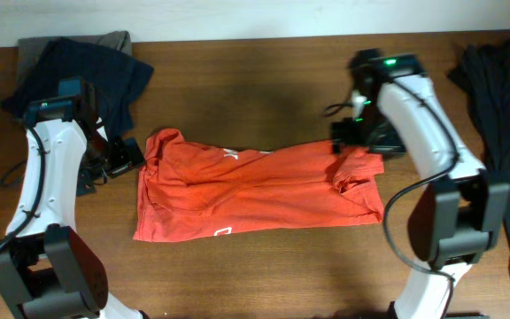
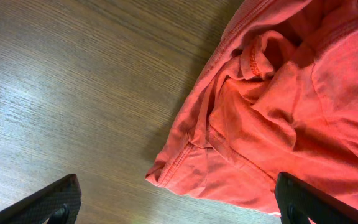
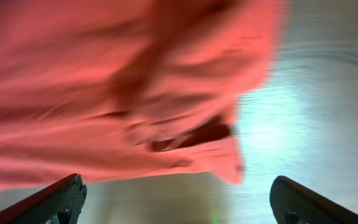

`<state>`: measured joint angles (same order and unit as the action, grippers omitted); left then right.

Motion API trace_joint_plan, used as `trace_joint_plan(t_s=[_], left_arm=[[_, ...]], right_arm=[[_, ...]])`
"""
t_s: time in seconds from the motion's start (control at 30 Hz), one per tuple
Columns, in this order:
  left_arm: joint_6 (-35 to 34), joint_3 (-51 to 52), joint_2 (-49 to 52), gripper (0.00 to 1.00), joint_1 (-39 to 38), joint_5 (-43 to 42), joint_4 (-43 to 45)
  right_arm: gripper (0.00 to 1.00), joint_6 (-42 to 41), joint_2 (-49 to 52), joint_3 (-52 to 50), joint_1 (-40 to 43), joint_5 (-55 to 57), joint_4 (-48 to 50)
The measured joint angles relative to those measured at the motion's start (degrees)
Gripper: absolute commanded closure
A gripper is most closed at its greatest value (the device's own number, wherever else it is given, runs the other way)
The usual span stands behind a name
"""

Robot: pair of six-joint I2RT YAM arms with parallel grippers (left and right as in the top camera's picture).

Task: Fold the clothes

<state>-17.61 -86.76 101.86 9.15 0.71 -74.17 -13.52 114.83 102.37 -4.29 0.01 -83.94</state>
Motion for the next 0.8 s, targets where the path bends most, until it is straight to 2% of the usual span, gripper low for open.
trace_joint_plan(t_s=[0.1, 0.2, 0.37, 0.63, 0.8], left_arm=[[0.0, 0.0, 0.0, 0.01, 0.0, 0.0, 0.0], [0.0, 0.0, 0.0, 0.01, 0.0, 0.0, 0.0], [0.0, 0.0, 0.0, 0.01, 0.0, 0.0, 0.0], [0.0, 0.0, 0.0, 0.01, 0.0, 0.0, -0.2], [0.0, 0.0, 0.0, 0.01, 0.0, 0.0, -0.2]], right_arm=[[0.01, 0.6, 0.0, -0.8, 6.7, -0.9, 0.9], [0.07, 3.4, 0.0, -3.3, 12.7, -4.5, 2.9], [0.35, 9.2, 0.0, -10.5, 17.8, -12.8, 10.3], [0.36, 12.9, 0.0, -25.5, 20.5, -26.0, 29.1], [0.37, 13.6, -0.1, -29.8, 21.1, -31.1, 35.2]])
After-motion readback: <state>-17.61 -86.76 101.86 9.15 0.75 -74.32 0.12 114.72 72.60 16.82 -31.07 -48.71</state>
